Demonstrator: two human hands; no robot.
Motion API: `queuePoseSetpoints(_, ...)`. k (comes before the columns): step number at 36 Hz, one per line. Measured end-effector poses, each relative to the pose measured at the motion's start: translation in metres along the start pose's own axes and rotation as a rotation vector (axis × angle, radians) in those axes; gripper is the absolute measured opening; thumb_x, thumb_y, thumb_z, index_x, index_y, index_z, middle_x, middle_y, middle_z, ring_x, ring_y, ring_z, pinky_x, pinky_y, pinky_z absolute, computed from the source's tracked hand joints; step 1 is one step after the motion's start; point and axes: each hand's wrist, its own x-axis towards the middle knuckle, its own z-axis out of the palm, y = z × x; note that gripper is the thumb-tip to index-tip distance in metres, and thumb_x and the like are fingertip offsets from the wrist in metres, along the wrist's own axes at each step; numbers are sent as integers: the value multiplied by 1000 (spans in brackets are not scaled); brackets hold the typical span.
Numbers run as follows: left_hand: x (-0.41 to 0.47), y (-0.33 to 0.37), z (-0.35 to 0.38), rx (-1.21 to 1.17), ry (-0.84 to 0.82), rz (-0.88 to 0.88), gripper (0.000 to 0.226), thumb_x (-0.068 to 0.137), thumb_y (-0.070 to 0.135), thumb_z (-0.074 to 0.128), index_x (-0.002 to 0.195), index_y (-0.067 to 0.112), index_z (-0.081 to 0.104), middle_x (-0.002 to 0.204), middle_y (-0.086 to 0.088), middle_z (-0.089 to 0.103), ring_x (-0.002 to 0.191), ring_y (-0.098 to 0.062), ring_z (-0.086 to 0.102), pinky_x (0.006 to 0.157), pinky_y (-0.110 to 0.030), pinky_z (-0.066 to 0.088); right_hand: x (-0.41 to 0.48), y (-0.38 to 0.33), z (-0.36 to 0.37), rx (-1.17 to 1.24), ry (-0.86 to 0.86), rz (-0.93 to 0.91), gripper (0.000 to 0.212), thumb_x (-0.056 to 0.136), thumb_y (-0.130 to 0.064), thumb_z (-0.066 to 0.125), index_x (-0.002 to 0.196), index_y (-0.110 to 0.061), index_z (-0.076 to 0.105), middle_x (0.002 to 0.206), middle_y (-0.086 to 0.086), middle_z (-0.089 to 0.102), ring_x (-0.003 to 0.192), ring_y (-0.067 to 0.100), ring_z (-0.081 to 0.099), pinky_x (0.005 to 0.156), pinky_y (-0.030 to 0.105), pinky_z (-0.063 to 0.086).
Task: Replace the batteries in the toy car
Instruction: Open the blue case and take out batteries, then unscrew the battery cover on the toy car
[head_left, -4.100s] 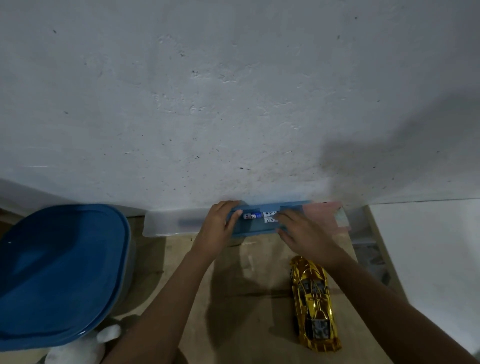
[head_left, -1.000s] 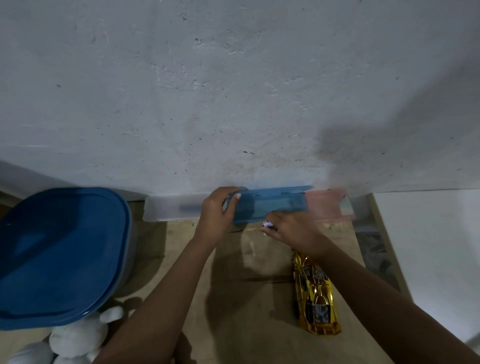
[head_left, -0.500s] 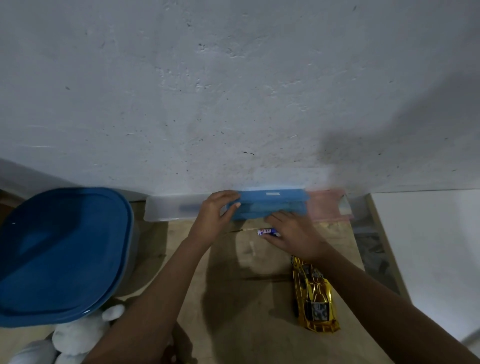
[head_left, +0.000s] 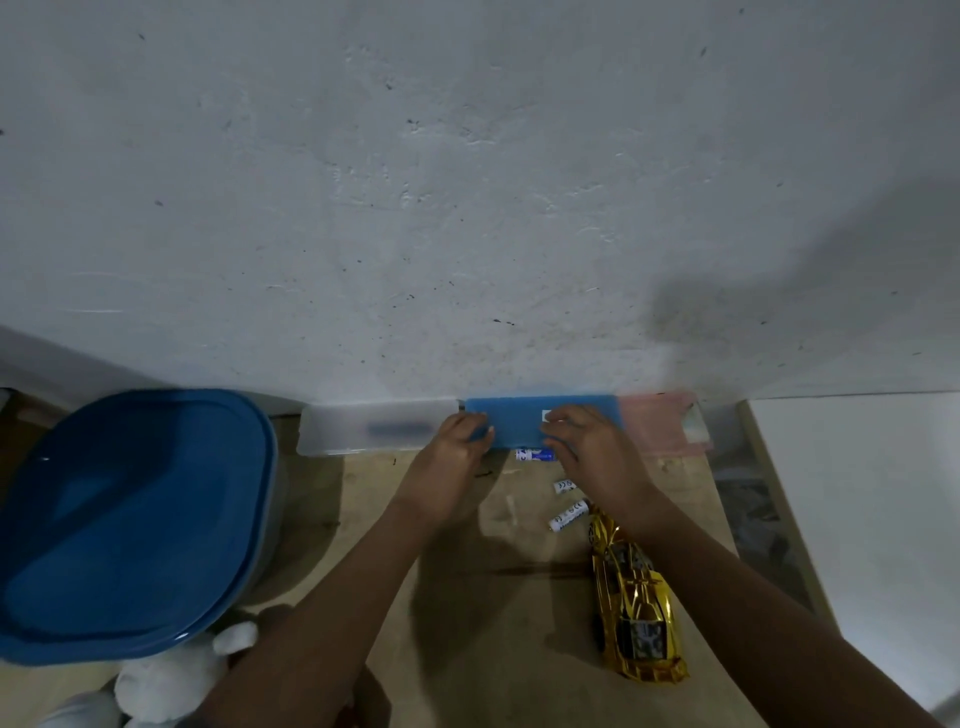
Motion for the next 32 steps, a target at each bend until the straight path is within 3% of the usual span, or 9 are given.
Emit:
queuePoseSetpoints(4, 4, 4, -1, 27, -66, -37, 44, 90, 2, 56, 134, 2, 48, 143, -13, 43, 133, -25, 37, 113, -26, 26, 3, -1, -1, -9, 1, -13, 21, 66, -1, 80, 86, -7, 75, 85, 7, 71, 79, 23, 68, 67, 28, 56)
queuePoseSetpoints(10, 2, 6, -11, -13, -77, -94, 45, 96, 8, 48, 140, 8, 42, 149, -8, 34, 138, -19, 28, 116, -24, 18, 5, -5, 1, -13, -98, 53, 16, 81, -2, 65, 96, -2, 71, 97, 13, 66, 94, 30, 61, 78, 36, 51)
queuePoseSetpoints(14, -26, -1, -25, -242, 114, -216, 41, 96, 12, 49, 137, 13, 47, 146, -4, 40, 134, -16, 36, 111, -22, 24, 12, -19, 2, -70, -157, 141, 19, 90, -10, 51, 99, -2, 66, 105, 12, 60, 102, 29, 55, 83, 37, 47)
queuePoseSetpoints(18, -57, -22, -36, -362, 403, -472, 46, 90, 6, 57, 135, 11, 47, 145, -6, 40, 134, -19, 36, 109, -22, 27, 20, -49, 13, 9, -135, 47, 21, 78, -9, 52, 87, -3, 70, 87, 13, 67, 83, 33, 64, 71, 40, 53)
queuePoseSetpoints(20, -70, -34, -39, -422, 441, -582, 54, 90, 5, 58, 140, 7, 37, 149, -11, 32, 138, -23, 30, 112, -26, 25, 23, -71, 20, 46, -151, 1, 21, 72, -9, 55, 84, -5, 71, 83, 12, 69, 77, 33, 66, 66, 39, 56)
queuePoseSetpoints(24, -84, -60, -29, -317, 355, -733, 65, 92, 22, 56, 147, 8, 24, 150, -12, 29, 138, -24, 30, 116, -33, 23, 32, -114, 37, 97, -157, -87, 26, 80, -3, 60, 104, -8, 68, 107, 9, 67, 97, 27, 63, 88, 36, 51)
queuePoseSetpoints(26, -86, -67, -23, -262, 306, -734, 62, 93, 29, 52, 145, 8, 26, 145, -14, 38, 134, -25, 37, 113, -40, 30, 37, -129, 44, 82, -192, -107, 35, 84, -4, 57, 118, -11, 61, 122, 8, 61, 112, 25, 56, 99, 35, 44)
queuePoseSetpoints(29, -87, -73, -22, -175, 256, -719, 62, 93, 33, 49, 144, 5, 28, 144, -16, 39, 133, -26, 37, 114, -39, 26, 48, -144, 56, 34, -228, -163, 50, 82, 1, 57, 131, -11, 51, 136, 11, 51, 127, 28, 46, 106, 37, 36)
queuePoseSetpoints(32, -86, -78, -23, -347, 267, -737, 67, 93, 26, 52, 147, 4, 19, 151, -16, 28, 140, -26, 27, 118, -40, 19, 59, -154, 60, -35, -292, -133, 54, 89, -4, 49, 141, -14, 38, 149, 8, 34, 138, 24, 31, 113, 35, 25)
